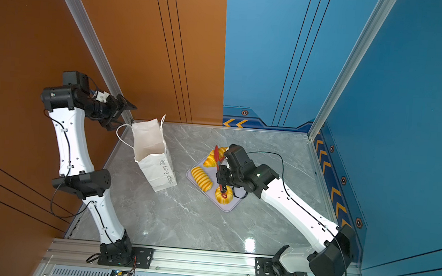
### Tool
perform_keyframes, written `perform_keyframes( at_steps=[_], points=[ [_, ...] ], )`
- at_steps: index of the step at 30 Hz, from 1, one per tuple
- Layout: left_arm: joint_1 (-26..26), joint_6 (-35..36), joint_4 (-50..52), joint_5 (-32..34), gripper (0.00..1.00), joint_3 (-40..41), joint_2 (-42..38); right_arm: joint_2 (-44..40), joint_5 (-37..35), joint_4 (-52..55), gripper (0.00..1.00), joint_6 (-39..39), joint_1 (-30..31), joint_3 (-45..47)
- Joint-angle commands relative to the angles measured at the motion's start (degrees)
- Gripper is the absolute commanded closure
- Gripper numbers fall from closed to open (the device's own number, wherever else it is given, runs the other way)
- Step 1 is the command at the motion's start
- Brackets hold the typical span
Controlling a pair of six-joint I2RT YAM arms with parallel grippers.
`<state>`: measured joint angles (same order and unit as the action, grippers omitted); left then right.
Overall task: Pack bread into a paper bag
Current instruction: Pick up the fake bread from the plate, then place the fake bread in the paper bag.
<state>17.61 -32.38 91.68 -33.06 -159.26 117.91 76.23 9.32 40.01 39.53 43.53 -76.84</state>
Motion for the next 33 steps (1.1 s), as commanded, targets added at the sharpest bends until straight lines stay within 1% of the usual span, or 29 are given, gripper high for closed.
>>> perform_keyframes(
  at_steps=[1, 9, 13, 18, 24, 29, 33],
  points=[
    [-0.14, 0.60, 9.06, -0.36, 0.09, -0.86, 0.83, -2.03, 10.98, -0.59, 1.00, -3.47, 0.74, -4.90],
    [0.06, 0.49, 9.08, -0.05, 0.10, -0.18, 0.99, 1.68, 27.93, -7.56, 1.00, -3.06, 2.57, -13.84],
    [0.69, 0.29, 9.04, 0.35, 0.10, 0.52, 1.51, 4.86, 32.06, -9.54, 1.00, -3.13, 4.77, -18.36],
    [1.95, 0.13, 9.03, 0.68, 0.10, 0.85, 2.33, 9.43, 33.48, -10.13, 1.00, -3.89, 6.87, -23.03],
    [4.03, 0.04, 9.04, 0.60, 0.09, 2.02, 3.76, 15.32, 30.99, -10.21, 1.00, -5.32, 7.01, -25.73],
    [4.19, -0.14, 9.05, 0.90, 0.08, 2.11, 5.48, 21.67, 29.48, -10.21, 1.00, -6.04, 6.66, -31.29],
    [4.03, -0.15, 9.04, 0.75, 0.09, 2.95, 6.23, 28.27, 28.96, -8.65, 1.00, -6.30, 6.16, -37.84]
  ],
)
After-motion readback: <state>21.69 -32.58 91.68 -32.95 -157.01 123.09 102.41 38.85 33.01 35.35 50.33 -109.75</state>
